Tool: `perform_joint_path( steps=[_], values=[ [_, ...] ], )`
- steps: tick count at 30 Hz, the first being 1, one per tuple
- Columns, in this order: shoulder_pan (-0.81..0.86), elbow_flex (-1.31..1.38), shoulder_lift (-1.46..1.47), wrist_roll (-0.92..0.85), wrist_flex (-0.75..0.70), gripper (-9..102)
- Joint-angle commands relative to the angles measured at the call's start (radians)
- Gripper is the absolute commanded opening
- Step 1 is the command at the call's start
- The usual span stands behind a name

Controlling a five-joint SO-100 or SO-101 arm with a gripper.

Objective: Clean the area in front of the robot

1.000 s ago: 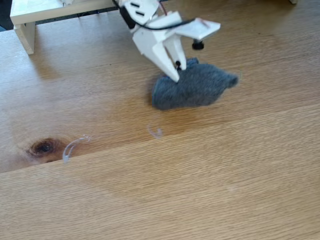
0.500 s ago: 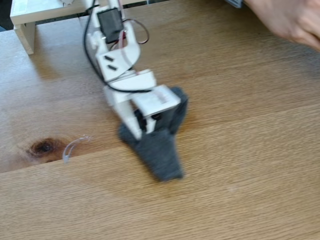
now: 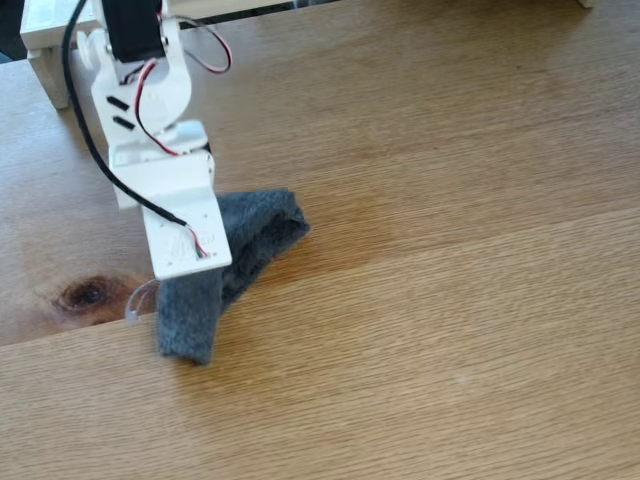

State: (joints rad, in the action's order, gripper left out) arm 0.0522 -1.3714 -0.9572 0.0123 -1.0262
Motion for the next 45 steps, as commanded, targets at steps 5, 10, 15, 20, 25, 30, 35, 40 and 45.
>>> perform_joint_path(
  steps=[5, 10, 15, 20, 25, 30, 35, 40, 45],
  values=[
    [-0.219, -0.035, -0.353, 0.123, -0.106, 0],
    [-0.265, -0.038, -0.342, 0.167, 0.006, 0],
    [-0.146, -0.038, -0.236, 0.132, 0.156, 0],
    [0.071, -0.038, -0.101, 0.014, 0.279, 0],
    [0.221, -0.038, 0.064, -0.124, 0.374, 0],
    [0.347, -0.038, 0.219, -0.236, 0.523, 0],
    [0.489, -0.026, 0.225, -0.279, 0.586, 0],
    [0.578, -0.026, 0.141, -0.264, 0.506, 0],
    [0.58, -0.037, 0.009, -0.215, 0.307, 0]
  ],
)
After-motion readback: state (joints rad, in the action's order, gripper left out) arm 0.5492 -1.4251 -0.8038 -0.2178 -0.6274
